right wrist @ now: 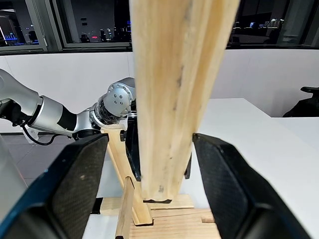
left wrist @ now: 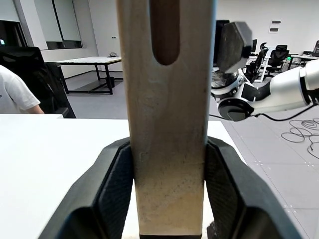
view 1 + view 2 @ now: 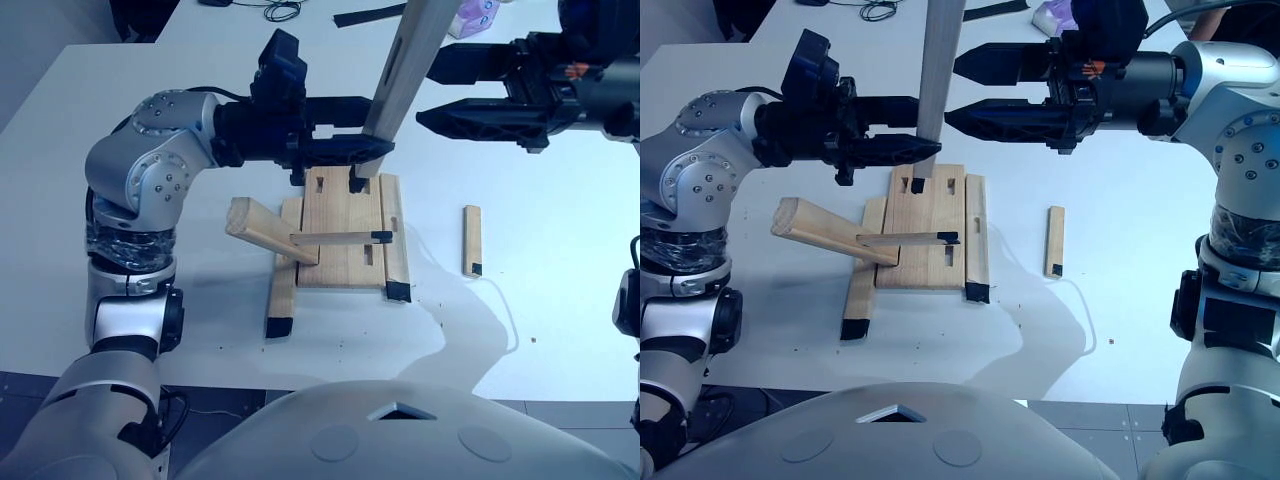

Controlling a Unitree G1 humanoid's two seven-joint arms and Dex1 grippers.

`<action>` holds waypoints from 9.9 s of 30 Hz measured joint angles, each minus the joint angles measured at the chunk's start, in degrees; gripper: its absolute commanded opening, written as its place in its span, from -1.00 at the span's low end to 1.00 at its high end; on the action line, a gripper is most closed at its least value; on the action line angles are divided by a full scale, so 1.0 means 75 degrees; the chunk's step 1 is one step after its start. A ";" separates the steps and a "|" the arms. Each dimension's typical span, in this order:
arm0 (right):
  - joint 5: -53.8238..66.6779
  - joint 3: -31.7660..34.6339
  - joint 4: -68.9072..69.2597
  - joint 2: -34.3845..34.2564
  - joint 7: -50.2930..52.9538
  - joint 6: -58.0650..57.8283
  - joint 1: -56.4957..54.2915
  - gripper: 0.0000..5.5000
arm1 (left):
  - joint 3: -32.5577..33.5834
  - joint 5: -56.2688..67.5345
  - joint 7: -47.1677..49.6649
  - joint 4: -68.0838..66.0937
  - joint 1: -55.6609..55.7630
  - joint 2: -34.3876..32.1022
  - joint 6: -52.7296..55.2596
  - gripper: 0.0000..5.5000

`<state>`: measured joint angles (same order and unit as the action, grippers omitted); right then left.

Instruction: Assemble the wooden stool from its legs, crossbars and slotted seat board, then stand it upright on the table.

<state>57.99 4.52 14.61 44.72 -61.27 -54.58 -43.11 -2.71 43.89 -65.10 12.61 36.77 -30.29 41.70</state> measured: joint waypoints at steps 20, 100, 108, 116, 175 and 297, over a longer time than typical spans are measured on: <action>-0.0569 -0.0741 -0.0032 -0.0318 -0.0310 0.0029 -0.0162 0.12 | -0.0296 0.0000 -0.0224 0.0186 -0.0145 -0.0133 0.0023 -0.27; -0.2634 0.0694 0.1910 0.0824 0.0204 0.2196 0.4162 -0.27 | 0.0387 -0.2427 -0.0007 -0.2743 -0.0519 -0.1043 -0.2528 0.23; -0.2665 0.0223 0.2566 0.0126 0.0451 0.2701 0.5246 -0.27 | 0.0356 -0.2686 -0.0256 -0.3033 -0.1052 -0.1121 -0.2722 0.23; -0.3292 -0.0679 0.2724 -0.0509 0.0871 0.3411 0.5891 -0.27 | 0.0188 -0.2740 -0.0666 -0.3363 -0.0641 -0.1105 -0.2722 0.23; -0.3890 -0.2045 0.1619 -0.0107 0.0340 0.5159 0.6029 -0.27 | -0.0098 -0.1890 -0.1224 -0.2116 0.0776 -0.0538 -0.0831 0.23; -0.4699 -0.3743 0.1579 -0.0175 0.0205 0.5479 0.4915 -0.27 | -0.1333 -0.2007 -0.2719 0.1344 -0.1408 -0.2476 -0.2363 0.23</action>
<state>22.75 -23.55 26.45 43.40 -59.73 -13.49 -6.25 -12.71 28.84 -85.49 22.69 26.21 -48.85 23.98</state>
